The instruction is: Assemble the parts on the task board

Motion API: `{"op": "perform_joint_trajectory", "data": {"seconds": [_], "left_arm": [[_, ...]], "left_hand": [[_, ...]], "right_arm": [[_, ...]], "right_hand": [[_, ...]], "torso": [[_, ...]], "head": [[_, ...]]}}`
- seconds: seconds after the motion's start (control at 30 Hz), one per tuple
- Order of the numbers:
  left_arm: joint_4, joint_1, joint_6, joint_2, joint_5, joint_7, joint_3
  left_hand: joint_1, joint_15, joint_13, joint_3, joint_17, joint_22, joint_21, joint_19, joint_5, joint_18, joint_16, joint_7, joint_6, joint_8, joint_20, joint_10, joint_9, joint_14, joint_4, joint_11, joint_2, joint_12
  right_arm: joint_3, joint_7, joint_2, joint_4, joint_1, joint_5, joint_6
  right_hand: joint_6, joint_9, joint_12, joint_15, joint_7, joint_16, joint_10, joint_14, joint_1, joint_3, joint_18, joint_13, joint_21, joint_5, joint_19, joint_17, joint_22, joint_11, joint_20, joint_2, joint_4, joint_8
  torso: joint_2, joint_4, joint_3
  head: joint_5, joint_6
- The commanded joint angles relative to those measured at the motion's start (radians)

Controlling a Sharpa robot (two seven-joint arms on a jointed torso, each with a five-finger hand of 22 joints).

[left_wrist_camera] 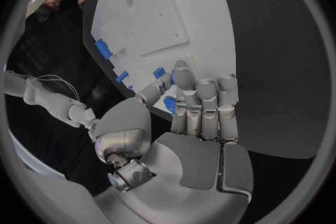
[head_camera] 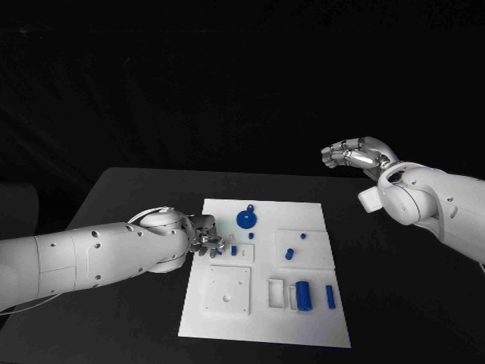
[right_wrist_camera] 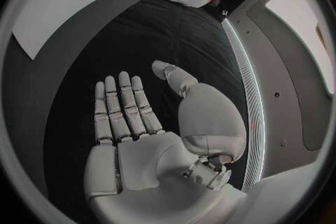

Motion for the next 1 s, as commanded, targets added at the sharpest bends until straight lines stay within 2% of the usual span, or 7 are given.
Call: {"op": "perform_joint_trajectory", "data": {"seconds": [0.03, 0.3, 0.77, 0.9, 1.0], "left_arm": [[0.003, -0.002, 0.015, 0.000, -0.021, -0.009, -0.001], [0.005, -0.002, 0.004, -0.001, -0.023, -0.013, -0.001], [0.004, -0.002, 0.025, 0.010, -0.003, -0.008, -0.001], [-0.002, -0.005, 0.041, 0.016, 0.004, -0.010, -0.001], [-0.004, -0.009, 0.045, 0.017, 0.005, -0.010, -0.001]], "left_hand": [[0.026, -0.007, 0.002, 0.017, 0.002, 0.022, 0.006, -0.003, 0.004, 0.019, 0.006, -0.026, 0.021, 0.003, -0.080, 0.016, 0.002, -0.002, -0.008, -0.036, 0.013, 0.005], [0.028, -0.006, 0.003, 0.017, 0.002, 0.022, 0.009, -0.003, 0.005, 0.019, 0.008, -0.026, 0.020, 0.005, -0.080, 0.016, 0.002, -0.001, -0.008, -0.036, 0.015, 0.007], [0.025, -0.006, 0.005, 0.014, 0.003, 0.022, 0.014, -0.004, 0.006, 0.019, 0.011, -0.026, 0.020, 0.010, -0.079, 0.015, 0.003, 0.000, -0.007, -0.038, 0.019, 0.011], [0.001, -0.006, 0.009, 0.008, 0.003, 0.021, 0.022, -0.009, 0.036, 0.020, 0.015, -0.027, 0.018, 0.018, -0.078, 0.011, 0.004, -0.001, -0.009, -0.038, 0.033, 0.018], [-0.012, -0.005, 0.010, 0.006, 0.003, 0.021, 0.025, -0.011, 0.044, 0.020, 0.017, -0.027, 0.016, 0.021, -0.078, 0.010, 0.004, -0.002, -0.010, -0.038, 0.041, 0.020]], "right_arm": [[0.000, 0.008, 0.000, 0.002, 0.000, -0.005, 0.015], [0.000, 0.008, -0.001, 0.002, -0.001, -0.005, 0.016], [0.000, 0.007, -0.001, 0.003, -0.001, -0.005, 0.020], [0.000, 0.007, -0.001, 0.003, -0.001, -0.005, 0.019], [0.000, 0.006, -0.001, 0.003, -0.001, -0.005, 0.021]], "right_hand": [[0.007, -0.002, -0.004, 0.000, 0.013, 0.006, 0.007, -0.007, -0.001, -0.003, -0.015, -0.002, -0.007, 0.005, 0.000, -0.001, 0.002, 0.003, 0.003, 0.008, 0.003, 0.004], [0.007, -0.002, -0.004, 0.000, 0.013, 0.007, 0.007, -0.007, -0.002, -0.004, -0.015, -0.002, -0.008, 0.006, 0.000, -0.002, 0.002, 0.003, 0.003, 0.008, 0.004, 0.004], [0.007, -0.002, -0.004, 0.000, 0.013, 0.007, 0.007, -0.007, -0.002, -0.005, -0.015, -0.002, -0.009, 0.007, 0.001, -0.003, 0.004, 0.002, 0.003, 0.009, 0.004, 0.004], [0.007, -0.002, -0.004, 0.000, 0.013, 0.008, 0.007, -0.007, -0.002, -0.005, -0.015, -0.002, -0.009, 0.008, 0.001, -0.004, 0.004, 0.002, 0.003, 0.009, 0.004, 0.004], [0.007, -0.002, -0.004, 0.000, 0.012, 0.008, 0.007, -0.007, -0.002, -0.004, -0.015, -0.002, -0.009, 0.008, 0.001, -0.004, 0.004, 0.002, 0.003, 0.009, 0.004, 0.004]], "torso": [[0.000, -0.0006, 0.0001], [0.000, -0.0010, 0.0010], [0.000, -0.0014, 0.0024], [0.001, -0.0018, 0.0026], [0.000, -0.0022, 0.0022]], "head": [[0.001, 0.000], [0.001, 0.000], [0.003, 0.000], [0.003, -0.002], [0.003, -0.002]]}}
